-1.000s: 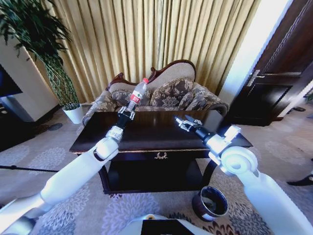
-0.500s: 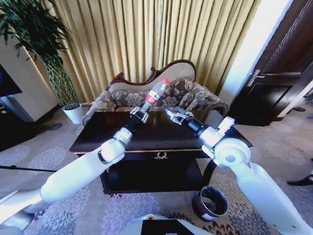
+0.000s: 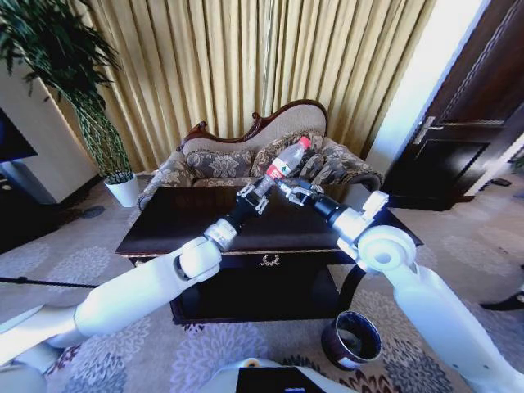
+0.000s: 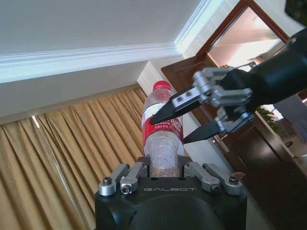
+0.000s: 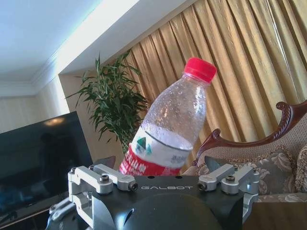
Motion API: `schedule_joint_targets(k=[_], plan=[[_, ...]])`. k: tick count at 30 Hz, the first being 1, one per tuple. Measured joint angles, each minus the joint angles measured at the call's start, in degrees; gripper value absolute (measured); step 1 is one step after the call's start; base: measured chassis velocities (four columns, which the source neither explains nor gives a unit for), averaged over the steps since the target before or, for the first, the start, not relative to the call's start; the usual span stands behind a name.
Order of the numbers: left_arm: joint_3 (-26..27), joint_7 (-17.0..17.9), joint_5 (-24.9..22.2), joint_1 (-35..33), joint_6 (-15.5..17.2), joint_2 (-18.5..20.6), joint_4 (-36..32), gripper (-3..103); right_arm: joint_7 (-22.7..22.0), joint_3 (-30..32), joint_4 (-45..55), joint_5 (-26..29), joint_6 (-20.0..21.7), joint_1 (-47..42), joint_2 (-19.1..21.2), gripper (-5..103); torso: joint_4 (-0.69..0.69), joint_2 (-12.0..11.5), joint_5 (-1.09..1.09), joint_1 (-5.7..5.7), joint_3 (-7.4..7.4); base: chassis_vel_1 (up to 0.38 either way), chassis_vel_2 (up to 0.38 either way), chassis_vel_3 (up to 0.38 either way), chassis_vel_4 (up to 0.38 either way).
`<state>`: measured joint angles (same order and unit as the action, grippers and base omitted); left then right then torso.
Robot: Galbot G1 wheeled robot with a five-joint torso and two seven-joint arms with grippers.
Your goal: Move to the front of the table and place the trash on the table into the trash bin.
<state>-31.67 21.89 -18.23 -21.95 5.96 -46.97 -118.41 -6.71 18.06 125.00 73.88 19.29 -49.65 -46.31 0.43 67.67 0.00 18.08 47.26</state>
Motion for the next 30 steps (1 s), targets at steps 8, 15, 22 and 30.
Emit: schedule_joint_targets(k=[8,15,22,30], plan=[[-2.3,0.1,-0.1,0.5,0.4,0.4,-1.2,28,0.0,-1.9,-1.8,-0.2,0.0,2.3,-1.5,100,-0.01,0.0,0.0,0.0,0.0,0.0,0.0,0.0,0.0],[-2.4,0.1,-0.1,0.0,0.4,0.6,-1.4,28,0.0,-1.3,-1.9,-0.3,-0.1,2.3,-1.1,88,0.0,0.0,0.0,0.0,0.0,0.0,0.0,0.0,0.0],[-2.6,0.6,-0.1,-0.7,0.4,0.6,-1.8,28,0.0,-0.5,-1.4,-0.4,-0.2,1.7,-0.7,66,0.0,0.0,0.0,0.0,0.0,0.0,0.0,0.0,0.0],[-1.8,-0.3,-1.1,-1.9,1.0,2.4,-3.7,30,0.1,0.7,0.0,-0.4,-0.2,0.3,0.0,46,-0.01,0.0,0.0,0.0,0.0,0.0,0.0,0.0,0.0]])
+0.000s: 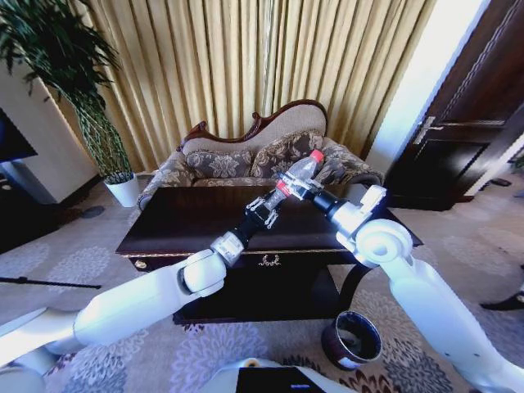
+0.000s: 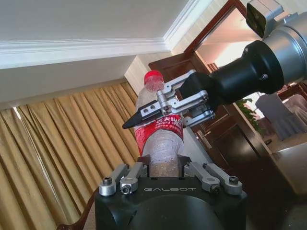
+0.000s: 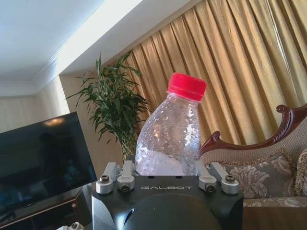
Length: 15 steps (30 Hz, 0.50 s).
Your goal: Move to the front of the table and place the trash on the table into the trash bin.
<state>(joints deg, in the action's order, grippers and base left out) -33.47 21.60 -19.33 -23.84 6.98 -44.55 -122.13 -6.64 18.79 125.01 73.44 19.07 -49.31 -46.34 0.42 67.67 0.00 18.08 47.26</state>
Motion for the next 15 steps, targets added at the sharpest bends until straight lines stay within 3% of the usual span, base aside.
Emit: schedule_joint_targets(k=[2,5,7,12,15], plan=[[0.1,-0.1,0.0,-0.2,0.0,0.1,-0.1,30,0.0,0.2,0.1,0.0,0.0,-0.2,0.1,42,0.0,0.0,0.0,0.0,0.0,0.0,0.0,0.0,0.0],[0.1,-0.2,0.1,-0.5,-0.1,0.1,-0.2,46,0.0,1.0,0.7,-0.4,-0.2,-1.4,0.2,33,0.01,0.0,0.0,0.0,0.0,0.0,0.0,0.0,0.0],[0.1,-0.1,0.1,-0.6,-0.1,0.1,-0.2,46,-0.1,1.3,0.8,-0.7,-0.2,-1.8,0.3,33,0.01,0.0,0.0,0.0,0.0,0.0,0.0,0.0,0.0],[-0.3,-0.1,-1.3,0.1,-0.1,0.0,1.4,74,-0.1,3.1,1.1,-1.3,-0.7,-3.8,1.1,27,0.01,0.0,0.0,0.0,0.0,0.0,0.0,0.0,0.0],[-0.3,0.2,-2.3,0.6,-0.2,0.0,2.3,79,-0.1,3.8,0.8,-1.3,-1.2,-4.5,1.7,27,0.01,0.0,0.0,0.0,0.0,0.0,0.0,0.0,0.0]])
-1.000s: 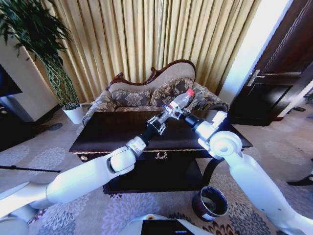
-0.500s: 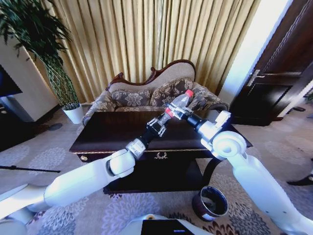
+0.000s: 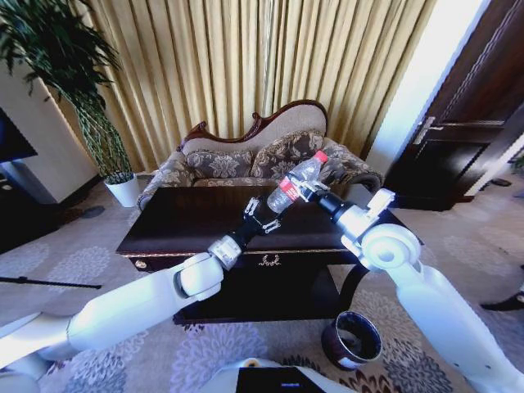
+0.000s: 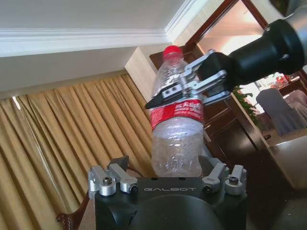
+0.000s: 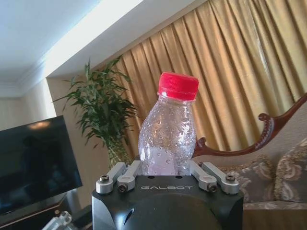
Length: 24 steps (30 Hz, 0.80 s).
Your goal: Move to the front of the table and place the trash on the table into the trash bin.
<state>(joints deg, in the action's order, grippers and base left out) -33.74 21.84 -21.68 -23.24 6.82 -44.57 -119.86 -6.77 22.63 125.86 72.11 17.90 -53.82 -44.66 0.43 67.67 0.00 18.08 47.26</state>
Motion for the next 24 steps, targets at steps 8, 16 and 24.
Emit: schedule_joint_targets(k=[8,16,24], plan=[[3.2,4.2,-6.7,-0.2,2.3,-0.3,2.8,100,-1.9,3.3,-1.4,-0.8,-0.6,-2.5,1.5,25,-0.01,0.0,0.01,0.0,0.0,0.0,0.0,0.0,0.0],[20.1,7.8,-15.2,-8.1,6.0,0.9,3.8,100,-7.0,7.3,-1.6,-9.0,-2.4,-9.6,4.6,25,0.02,0.0,0.01,0.0,0.0,0.0,0.0,0.0,0.0],[45.3,7.1,-15.8,-29.8,9.1,5.0,-3.2,100,-14.0,8.6,0.3,-18.2,-1.7,-14.1,6.1,25,-0.02,0.0,0.02,0.0,-0.01,0.0,0.0,0.0,0.0]])
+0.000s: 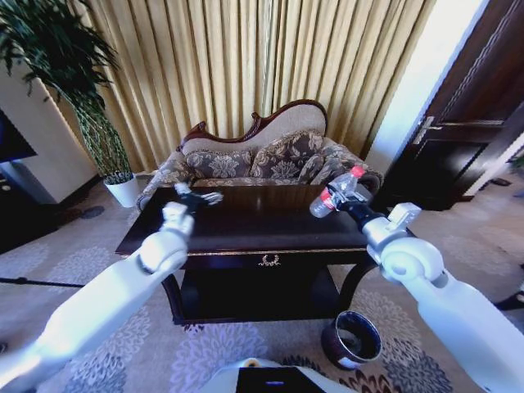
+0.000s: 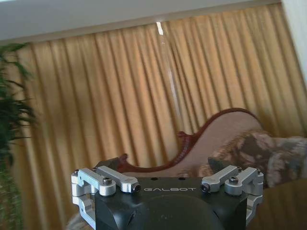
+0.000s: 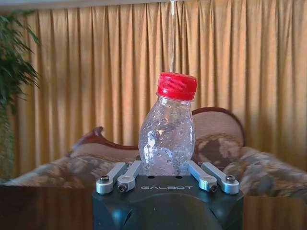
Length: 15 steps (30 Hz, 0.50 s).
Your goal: Move to the front of the table and place the trash on the table into the trash bin.
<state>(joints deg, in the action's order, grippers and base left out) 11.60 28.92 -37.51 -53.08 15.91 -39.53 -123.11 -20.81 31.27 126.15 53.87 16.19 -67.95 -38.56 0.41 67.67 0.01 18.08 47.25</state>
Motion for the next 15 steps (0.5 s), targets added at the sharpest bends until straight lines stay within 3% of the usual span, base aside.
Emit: schedule_joint_targets(k=[1,3,5,6,9,11,14,15], plan=[[5.4,0.1,-0.1,-4.6,1.0,0.0,-2.5,100,-1.4,0.4,1.0,-0.4,0.6,-0.8,0.3,25,0.0,0.0,0.01,0.0,0.0,0.0,0.0,0.0,0.0],[7.5,0.4,-0.2,-6.4,1.6,-0.2,-3.7,100,-2.0,0.7,1.5,-0.5,0.8,-1.2,0.4,25,0.01,0.0,0.0,0.0,0.0,0.0,0.0,0.0,0.0],[14.0,2.4,-1.8,-12.2,4.6,-1.6,-7.8,100,-2.8,2.4,3.1,-1.1,1.1,-3.2,0.6,25,0.0,0.0,-0.02,0.0,0.0,0.0,0.0,0.0,0.0],[14.0,2.4,-1.8,-12.2,4.6,-1.6,-7.8,100,-2.8,2.4,3.1,-1.1,1.1,-3.2,0.6,25,0.0,0.0,-0.02,0.0,0.0,0.0,0.0,0.0,0.0],[21.0,6.1,-4.7,-18.1,9.0,-4.8,-12.4,100,-2.8,6.4,6.7,-2.0,1.6,-7.0,0.4,25,0.03,0.0,0.0,0.0,0.0,0.0,0.0,0.0,0.0],[23.6,6.4,-5.5,-20.2,9.7,-5.8,-13.6,100,-2.8,8.2,8.1,-2.9,1.8,-8.8,-0.3,25,0.02,0.0,0.0,0.0,-0.01,0.0,0.0,0.0,0.0],[31.4,2.6,-5.8,-25.6,10.0,-8.3,-14.8,100,-1.9,12.6,11.0,-6.8,2.5,-15.2,-3.1,25,0.01,0.0,-0.01,0.0,0.0,0.0,0.0,0.0,0.0],[31.4,2.6,-5.8,-25.6,10.0,-8.3,-14.8,100,-1.9,12.6,11.0,-6.8,2.5,-15.2,-3.1,25,0.01,0.0,-0.01,0.0,0.0,0.0,0.0,0.0,0.0]])
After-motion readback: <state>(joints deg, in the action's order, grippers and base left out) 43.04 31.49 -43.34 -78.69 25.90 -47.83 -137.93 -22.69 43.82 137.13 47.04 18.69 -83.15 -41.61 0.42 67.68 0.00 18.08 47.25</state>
